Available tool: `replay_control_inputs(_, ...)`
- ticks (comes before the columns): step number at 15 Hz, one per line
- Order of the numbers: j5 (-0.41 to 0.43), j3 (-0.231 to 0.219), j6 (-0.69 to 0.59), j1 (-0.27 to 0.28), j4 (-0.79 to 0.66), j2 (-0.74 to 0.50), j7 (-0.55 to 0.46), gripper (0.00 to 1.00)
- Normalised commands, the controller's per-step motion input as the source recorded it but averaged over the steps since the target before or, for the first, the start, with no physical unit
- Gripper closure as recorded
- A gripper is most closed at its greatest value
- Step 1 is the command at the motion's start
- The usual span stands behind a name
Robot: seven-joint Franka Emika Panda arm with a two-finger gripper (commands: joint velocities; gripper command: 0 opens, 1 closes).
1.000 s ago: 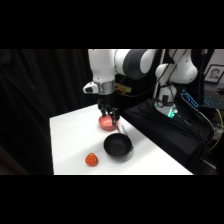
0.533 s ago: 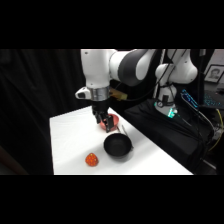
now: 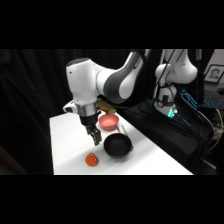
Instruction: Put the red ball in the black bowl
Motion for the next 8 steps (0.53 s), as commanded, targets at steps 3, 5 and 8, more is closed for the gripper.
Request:
replay_control_inputs(3, 0.069, -0.032, 0.13, 0.01, 0.42, 0.44, 0.07, 0.0)
replay_control_inputs(5, 0.099, -0.02, 0.08, 0.004, 0.41, 0.38, 0.06, 0.0)
replay_control_inputs(8, 0.107, -0.016, 0.05, 0.007, 0.38, 0.34, 0.05, 0.0)
